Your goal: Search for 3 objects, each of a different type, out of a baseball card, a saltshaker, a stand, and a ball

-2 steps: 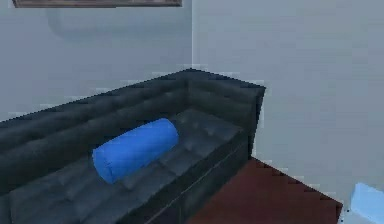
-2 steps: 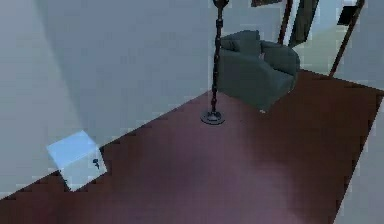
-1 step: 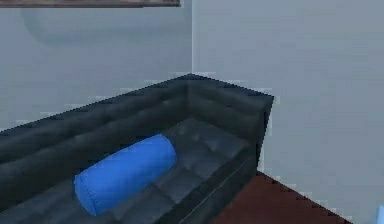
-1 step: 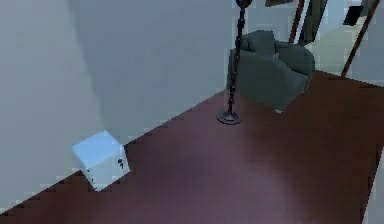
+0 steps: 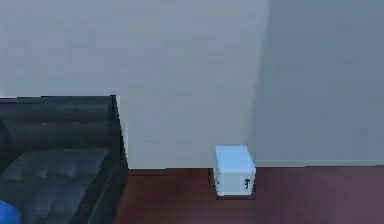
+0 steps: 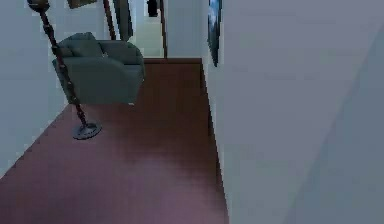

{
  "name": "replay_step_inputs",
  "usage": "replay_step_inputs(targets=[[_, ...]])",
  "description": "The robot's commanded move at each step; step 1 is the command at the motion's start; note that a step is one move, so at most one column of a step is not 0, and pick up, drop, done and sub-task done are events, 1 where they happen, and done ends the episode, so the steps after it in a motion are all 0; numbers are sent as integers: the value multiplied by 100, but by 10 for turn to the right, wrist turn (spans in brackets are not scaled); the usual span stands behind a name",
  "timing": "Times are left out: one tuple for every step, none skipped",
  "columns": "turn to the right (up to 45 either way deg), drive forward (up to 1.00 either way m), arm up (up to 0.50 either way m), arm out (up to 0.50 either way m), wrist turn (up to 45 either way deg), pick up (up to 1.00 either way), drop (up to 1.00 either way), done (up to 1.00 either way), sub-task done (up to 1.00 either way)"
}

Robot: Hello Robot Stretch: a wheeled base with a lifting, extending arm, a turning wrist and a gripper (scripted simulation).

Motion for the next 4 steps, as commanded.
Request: replay_step_inputs(targets=[[450, 0, 0, 0, 0, 0, 0, 0, 0], [360, 0, 0, 0, 0, 0, 0, 0, 0], [0, 100, 0, 0, 0, 0, 0, 0, 0], [30, 0, 0, 0, 0, 0, 0, 0, 0]])
